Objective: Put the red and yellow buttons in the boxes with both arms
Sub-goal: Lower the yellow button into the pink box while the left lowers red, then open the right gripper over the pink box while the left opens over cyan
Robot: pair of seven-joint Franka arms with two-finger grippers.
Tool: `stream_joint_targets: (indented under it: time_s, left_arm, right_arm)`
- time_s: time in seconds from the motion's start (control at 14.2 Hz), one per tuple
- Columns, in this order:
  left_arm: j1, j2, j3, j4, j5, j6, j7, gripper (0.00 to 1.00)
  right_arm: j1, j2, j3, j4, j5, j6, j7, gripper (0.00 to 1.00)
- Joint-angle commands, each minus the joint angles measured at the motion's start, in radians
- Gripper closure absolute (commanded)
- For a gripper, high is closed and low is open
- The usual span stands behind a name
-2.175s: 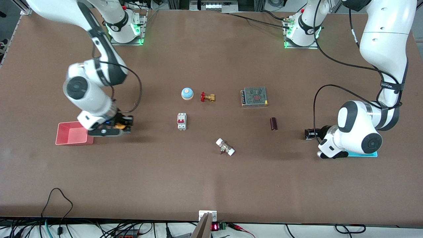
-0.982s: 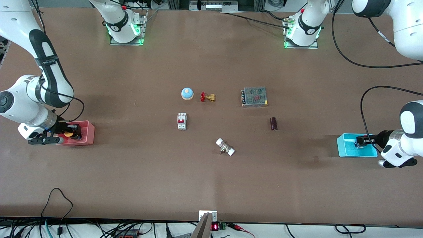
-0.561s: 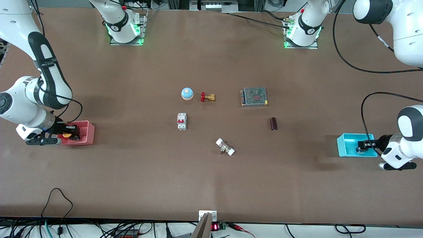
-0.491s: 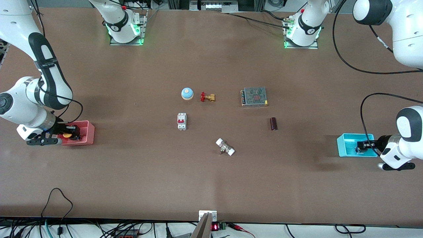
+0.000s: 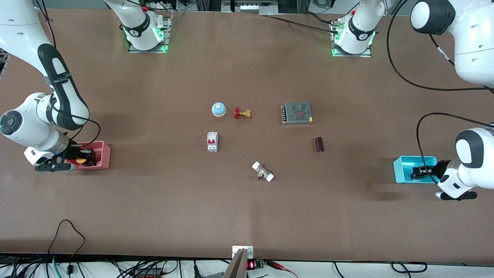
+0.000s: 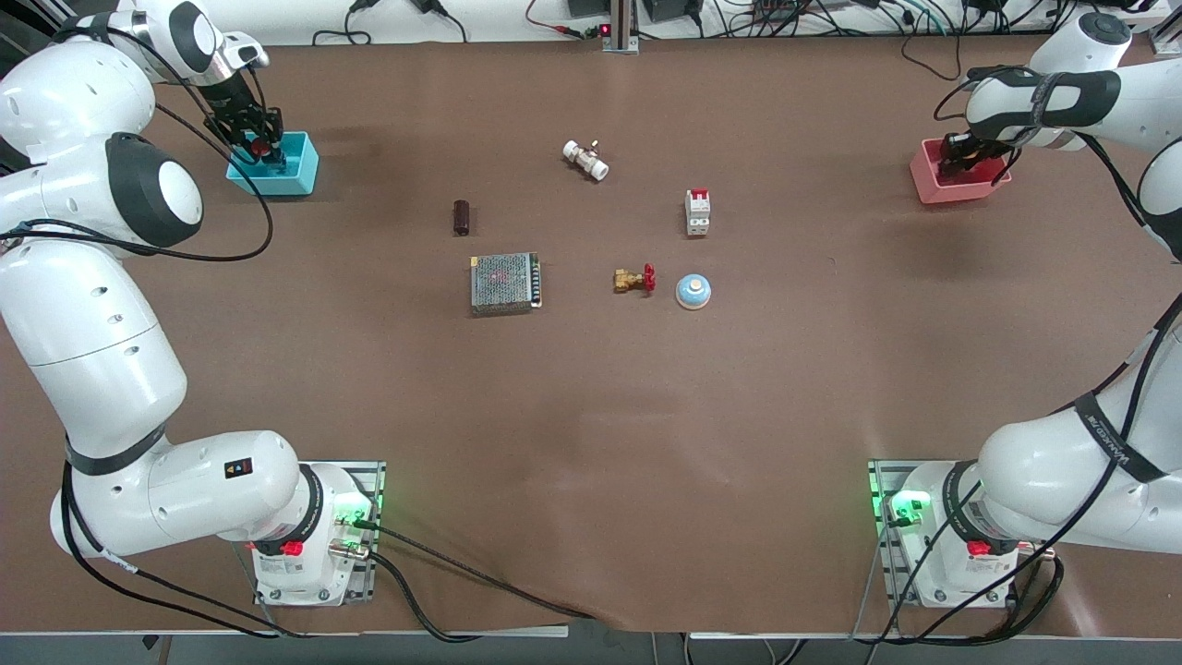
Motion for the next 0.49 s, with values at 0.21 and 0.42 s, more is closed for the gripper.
stream_joint_targets:
  time_s: [0.21,0.42]
  left_arm:
    - [-0.004,-0.054,-0.016,0.024,-0.005,-0.084,0.008,0.00]
    - [-0.006,-0.115,-0.039,0.027,-0.006,-0.144,0.006,0.00]
  right_arm:
    - [-0.004,0.005,0.005,0.015,0.013,0.002,-0.024,0.14]
    - [-0.001,-0.028,0.007,0.014,0.016,-0.017,-0.027,0.09]
